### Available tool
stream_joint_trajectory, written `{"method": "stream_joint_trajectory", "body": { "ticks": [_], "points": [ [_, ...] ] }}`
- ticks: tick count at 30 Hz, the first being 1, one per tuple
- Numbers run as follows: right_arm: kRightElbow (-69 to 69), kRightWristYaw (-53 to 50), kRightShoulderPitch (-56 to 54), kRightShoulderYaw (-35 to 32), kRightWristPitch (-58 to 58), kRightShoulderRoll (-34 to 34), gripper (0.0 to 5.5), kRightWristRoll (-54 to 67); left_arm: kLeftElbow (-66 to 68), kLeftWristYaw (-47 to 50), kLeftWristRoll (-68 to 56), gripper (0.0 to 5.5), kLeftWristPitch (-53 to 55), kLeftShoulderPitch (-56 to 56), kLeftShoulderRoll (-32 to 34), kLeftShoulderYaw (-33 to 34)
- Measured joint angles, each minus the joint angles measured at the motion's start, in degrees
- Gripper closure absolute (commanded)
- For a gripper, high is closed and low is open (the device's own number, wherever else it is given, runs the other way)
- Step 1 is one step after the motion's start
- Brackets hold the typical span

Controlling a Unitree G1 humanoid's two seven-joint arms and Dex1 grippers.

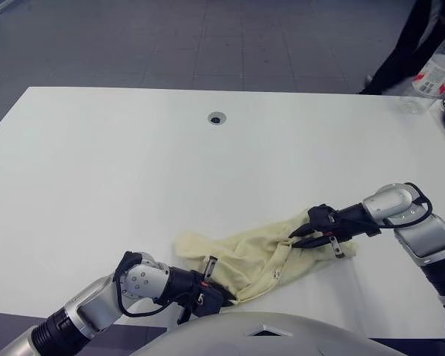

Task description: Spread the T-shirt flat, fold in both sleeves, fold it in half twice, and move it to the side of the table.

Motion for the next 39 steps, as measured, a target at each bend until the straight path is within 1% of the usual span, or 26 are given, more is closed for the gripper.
{"method": "stream_joint_trajectory", "body": {
  "ticks": [2, 8, 9, 14, 18, 20, 24, 28, 30, 34, 36, 39],
  "points": [
    [-0.2, -0.6, 1.7, -1.8, -1.5, -1.1, 5.5, 0.0, 0.4, 0.7, 0.0, 5.5, -0.3, -0.1, 0.1, 0.3],
    [-5.1, -3.5, 12.9, -10.2, -5.4, -4.1, 5.5, 1.4, 1.7, 2.9, 0.2, 5.5, -1.6, -0.2, 0.5, 1.6],
    [-6.7, -4.9, 15.0, -11.5, -5.6, -4.1, 5.21, 1.4, 1.8, 3.3, 0.2, 5.5, -1.7, -0.2, 0.7, 1.8],
    [-13.2, -13.5, 21.6, -15.5, -8.0, -2.1, 4.41, -0.3, 2.0, 4.6, 0.3, 5.5, -1.7, -0.4, 1.7, 2.4],
    [-18.5, -16.5, 28.2, -16.2, -8.0, -1.9, 3.73, -1.0, 2.0, 4.8, 0.8, 5.5, -1.7, -0.8, 2.3, 3.2],
    [-22.1, -18.2, 30.7, -16.7, -5.9, -1.3, 3.39, -0.3, 2.1, 5.0, 1.6, 5.5, -2.0, -1.2, 2.5, 3.4],
    [-27.2, -20.8, 33.2, -16.7, -2.0, -0.5, 2.72, 1.2, 2.7, 5.9, 3.6, 5.5, -3.3, -1.9, 2.7, 3.9],
    [-27.8, -21.6, 34.3, -16.9, -0.9, -0.5, 1.95, 1.5, 2.7, 6.6, 5.8, 5.5, -3.9, -2.1, 2.7, 4.1],
    [-28.3, -21.0, 34.0, -19.0, -0.3, -0.8, 1.47, 3.6, 2.7, 6.8, 7.0, 5.5, -3.9, -2.3, 2.7, 4.2],
    [-27.4, -19.2, 30.5, -21.4, 1.0, -2.1, 0.92, 6.6, 2.9, 7.2, 8.4, 5.5, -3.9, -2.3, 2.7, 4.6],
    [-24.2, -17.7, 24.7, -22.0, 3.9, -2.5, 0.61, 10.5, 3.0, 7.4, 9.4, 5.5, -3.9, -2.2, 2.7, 4.8],
    [-17.7, -15.0, 14.6, -19.6, 9.5, -2.5, 0.13, 14.4, 3.0, 7.4, 9.6, 5.5, -3.9, -2.2, 2.7, 4.9]
  ]
}}
